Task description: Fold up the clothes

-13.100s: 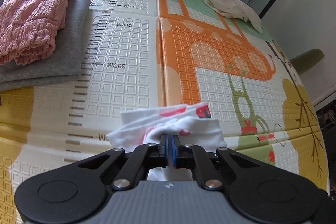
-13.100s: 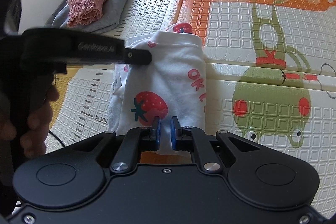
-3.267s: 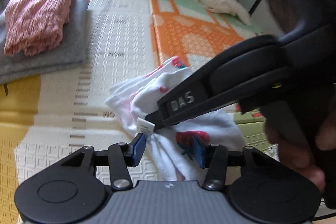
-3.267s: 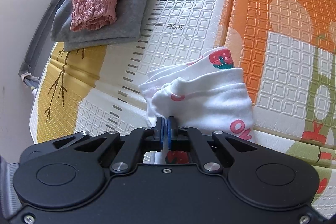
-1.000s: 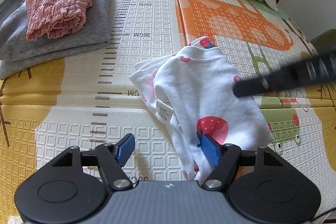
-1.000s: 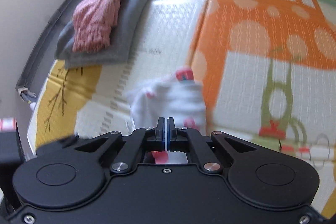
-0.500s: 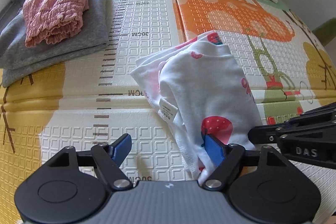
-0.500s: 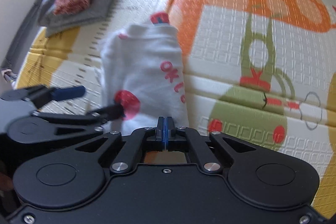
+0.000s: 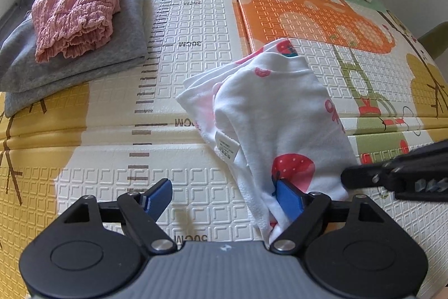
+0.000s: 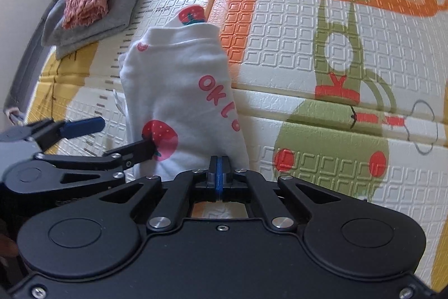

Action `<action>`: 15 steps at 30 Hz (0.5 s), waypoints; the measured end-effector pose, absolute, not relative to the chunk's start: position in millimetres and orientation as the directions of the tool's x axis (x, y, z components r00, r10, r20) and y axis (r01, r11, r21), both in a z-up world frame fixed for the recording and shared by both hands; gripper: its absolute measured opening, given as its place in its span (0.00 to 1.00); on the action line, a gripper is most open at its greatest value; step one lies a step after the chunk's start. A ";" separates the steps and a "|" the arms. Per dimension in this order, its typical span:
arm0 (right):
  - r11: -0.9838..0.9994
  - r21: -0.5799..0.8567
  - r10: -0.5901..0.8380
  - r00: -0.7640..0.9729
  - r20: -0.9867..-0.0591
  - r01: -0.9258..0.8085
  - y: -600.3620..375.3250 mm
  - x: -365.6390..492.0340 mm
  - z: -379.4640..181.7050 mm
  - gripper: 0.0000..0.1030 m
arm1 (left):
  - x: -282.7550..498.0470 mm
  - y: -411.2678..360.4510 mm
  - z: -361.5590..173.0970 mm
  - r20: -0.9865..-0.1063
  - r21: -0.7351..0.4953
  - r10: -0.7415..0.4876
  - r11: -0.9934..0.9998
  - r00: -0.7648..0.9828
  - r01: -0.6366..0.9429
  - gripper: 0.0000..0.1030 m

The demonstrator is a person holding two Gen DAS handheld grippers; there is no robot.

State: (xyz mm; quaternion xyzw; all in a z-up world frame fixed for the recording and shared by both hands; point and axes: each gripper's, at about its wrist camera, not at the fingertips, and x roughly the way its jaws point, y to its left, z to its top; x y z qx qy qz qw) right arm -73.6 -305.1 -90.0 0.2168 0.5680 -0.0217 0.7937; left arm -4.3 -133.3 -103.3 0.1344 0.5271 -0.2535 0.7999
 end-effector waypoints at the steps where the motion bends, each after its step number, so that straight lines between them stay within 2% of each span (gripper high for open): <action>1: 0.899 0.332 0.221 0.358 -0.907 0.287 -306.6 -73.7 -87.8 0.02 | -4.1 -133.5 -103.1 -0.912 -0.051 -0.263 0.834 0.316 0.549 0.81; 8: 0.912 0.306 0.167 0.432 -0.886 0.275 -302.3 -49.8 -59.1 0.02 | -3.2 -134.1 -102.0 -0.914 -0.047 -0.257 0.835 0.313 0.549 0.81; 15: 0.909 0.276 0.141 0.392 -0.909 0.312 -300.7 -27.1 -76.1 0.02 | -3.6 -133.1 -103.6 -0.913 -0.054 -0.262 0.837 0.312 0.545 0.81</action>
